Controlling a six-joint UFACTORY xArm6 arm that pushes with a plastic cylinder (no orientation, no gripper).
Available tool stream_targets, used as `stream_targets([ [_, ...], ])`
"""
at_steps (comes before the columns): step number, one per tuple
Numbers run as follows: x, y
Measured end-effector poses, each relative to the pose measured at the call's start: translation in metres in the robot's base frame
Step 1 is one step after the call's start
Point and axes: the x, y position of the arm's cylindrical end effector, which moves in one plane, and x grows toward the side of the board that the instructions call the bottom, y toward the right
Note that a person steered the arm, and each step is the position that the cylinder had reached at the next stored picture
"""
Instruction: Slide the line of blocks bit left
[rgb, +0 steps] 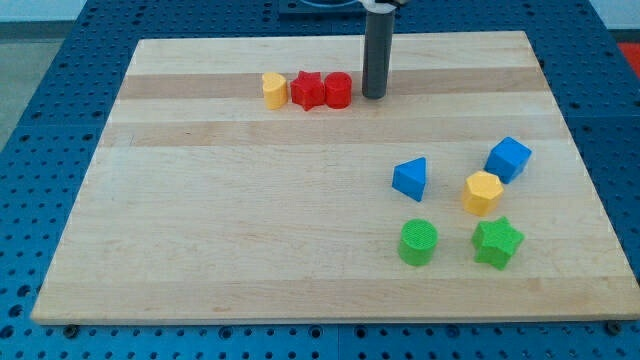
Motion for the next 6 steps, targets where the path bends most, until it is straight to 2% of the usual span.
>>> stream_targets([
  [6, 0.000, -0.033],
])
